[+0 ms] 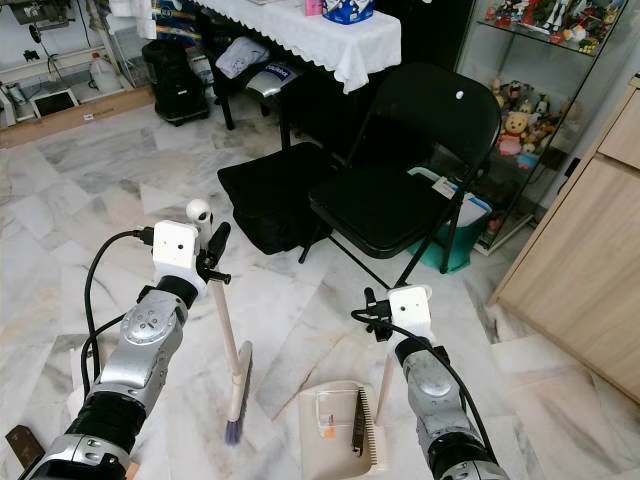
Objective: Sweep floor
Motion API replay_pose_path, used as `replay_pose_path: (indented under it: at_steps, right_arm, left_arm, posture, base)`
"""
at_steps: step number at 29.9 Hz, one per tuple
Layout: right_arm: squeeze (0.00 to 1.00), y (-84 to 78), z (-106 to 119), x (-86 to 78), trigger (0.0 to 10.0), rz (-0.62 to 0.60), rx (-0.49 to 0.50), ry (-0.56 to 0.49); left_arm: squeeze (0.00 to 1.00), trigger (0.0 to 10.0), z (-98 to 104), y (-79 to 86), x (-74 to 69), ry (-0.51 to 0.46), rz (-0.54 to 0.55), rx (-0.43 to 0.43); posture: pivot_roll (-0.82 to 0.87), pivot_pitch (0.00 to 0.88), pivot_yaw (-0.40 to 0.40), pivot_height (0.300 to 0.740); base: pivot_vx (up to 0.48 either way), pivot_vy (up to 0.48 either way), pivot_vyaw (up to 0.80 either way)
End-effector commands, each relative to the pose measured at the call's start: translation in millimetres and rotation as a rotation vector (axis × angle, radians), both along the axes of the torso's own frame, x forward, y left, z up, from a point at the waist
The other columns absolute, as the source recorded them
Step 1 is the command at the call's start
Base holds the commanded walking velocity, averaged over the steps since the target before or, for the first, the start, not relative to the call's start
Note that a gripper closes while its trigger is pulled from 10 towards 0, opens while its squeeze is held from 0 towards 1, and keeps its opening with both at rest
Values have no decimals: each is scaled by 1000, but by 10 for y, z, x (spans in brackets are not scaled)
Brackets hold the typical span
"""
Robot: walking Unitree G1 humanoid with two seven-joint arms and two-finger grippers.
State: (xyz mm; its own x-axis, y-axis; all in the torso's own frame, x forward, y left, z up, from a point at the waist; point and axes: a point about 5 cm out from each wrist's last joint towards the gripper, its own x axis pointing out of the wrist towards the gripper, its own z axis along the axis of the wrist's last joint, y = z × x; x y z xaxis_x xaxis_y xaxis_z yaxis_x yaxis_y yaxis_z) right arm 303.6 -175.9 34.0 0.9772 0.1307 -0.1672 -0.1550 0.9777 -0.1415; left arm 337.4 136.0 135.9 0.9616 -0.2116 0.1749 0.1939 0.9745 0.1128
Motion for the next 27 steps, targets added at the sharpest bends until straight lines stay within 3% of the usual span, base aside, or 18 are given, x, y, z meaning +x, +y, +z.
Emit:
replay_pose_path:
  at_steps: [1, 27]
  right_arm:
    - [0, 10, 3, 8, 0, -8, 15, -5]
    - [0, 32, -1, 6, 0, -2, 28, -9]
  left_arm:
    - [0, 10000, 85, -3, 3, -36, -9, 16]
    - [0, 10000, 54, -6, -4, -22, -13, 18]
  posture:
    - [-1, 66, 41, 740]
    - [-2, 70, 40, 740]
  base:
    - [0, 0, 0]
    - [0, 0, 0]
